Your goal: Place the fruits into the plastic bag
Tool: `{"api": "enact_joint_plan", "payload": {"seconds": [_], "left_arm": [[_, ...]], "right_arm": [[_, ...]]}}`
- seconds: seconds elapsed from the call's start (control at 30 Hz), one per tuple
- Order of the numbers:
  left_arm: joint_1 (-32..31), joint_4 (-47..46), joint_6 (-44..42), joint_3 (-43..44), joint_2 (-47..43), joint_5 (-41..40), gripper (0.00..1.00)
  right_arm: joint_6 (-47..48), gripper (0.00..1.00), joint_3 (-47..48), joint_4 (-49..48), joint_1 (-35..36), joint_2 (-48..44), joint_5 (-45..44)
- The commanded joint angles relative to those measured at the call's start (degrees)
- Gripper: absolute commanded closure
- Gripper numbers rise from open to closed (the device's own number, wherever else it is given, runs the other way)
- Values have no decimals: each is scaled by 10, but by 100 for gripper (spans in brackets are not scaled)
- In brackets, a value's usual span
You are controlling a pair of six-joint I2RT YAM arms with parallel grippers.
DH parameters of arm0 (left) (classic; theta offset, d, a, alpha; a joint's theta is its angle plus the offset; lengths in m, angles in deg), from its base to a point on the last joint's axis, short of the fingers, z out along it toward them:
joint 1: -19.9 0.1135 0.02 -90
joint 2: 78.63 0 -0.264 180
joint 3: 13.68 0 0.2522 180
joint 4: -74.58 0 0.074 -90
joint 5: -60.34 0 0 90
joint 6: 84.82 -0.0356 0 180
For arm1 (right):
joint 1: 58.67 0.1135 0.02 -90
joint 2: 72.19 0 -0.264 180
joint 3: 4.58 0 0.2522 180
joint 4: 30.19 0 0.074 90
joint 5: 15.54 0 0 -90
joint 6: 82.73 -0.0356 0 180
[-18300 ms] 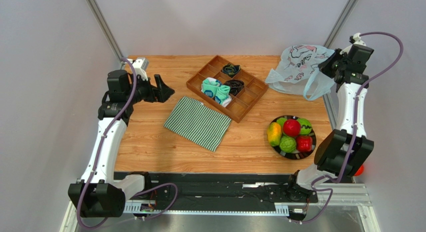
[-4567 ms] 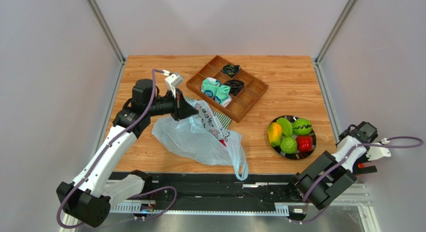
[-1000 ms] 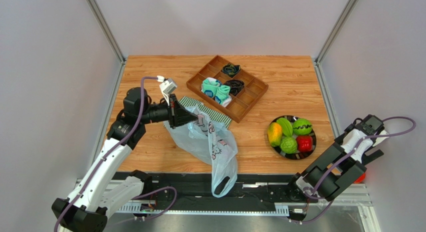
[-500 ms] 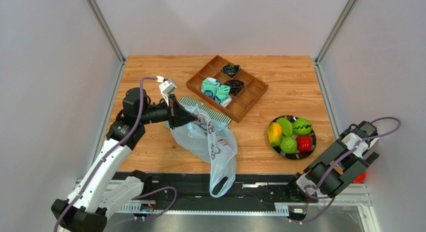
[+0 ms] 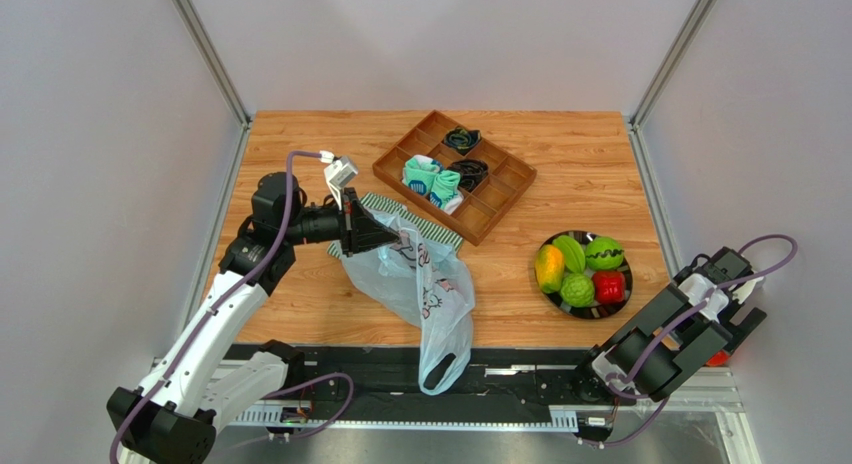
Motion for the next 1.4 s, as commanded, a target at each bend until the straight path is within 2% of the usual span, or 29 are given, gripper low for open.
{"api": "enact_joint_plan", "payload": {"seconds": [0.0,0.17,0.33,0.57,0.67,0.7,0.77,0.8,0.9,1.03,1.23,1.37], "left_arm": [[3,-28,3,0,-1,17,100],[3,-22,0,0,-5,16,100],[3,-22,-2,1,-8,15,100],[3,-19,-5,2,-10,15,100],[3,-17,-6,2,-10,14,100],[3,-18,-7,2,-9,15,100],[3,-19,-6,2,-10,15,100],[3,-20,-4,2,-10,15,100],[3,-23,-2,0,-10,16,100],[3,-21,-4,0,-14,10,100],[3,-13,-14,0,-23,-7,100],[3,-14,-14,0,-26,-7,100]], "right_arm": [[6,1,2,-57,-6,6,-32],[5,4,1,-59,-7,23,-41],[1,11,1,-65,-7,40,-22],[1,15,11,-66,-7,78,10],[2,29,14,-61,-7,86,17],[1,43,15,-60,-7,86,17],[2,54,15,-54,-6,82,15],[2,63,15,-52,-6,77,11],[-5,71,12,-49,-6,46,3],[-7,74,5,-59,16,-38,-25],[-6,78,7,-78,84,-131,-60],[-17,81,34,-67,144,-178,-41]]}}
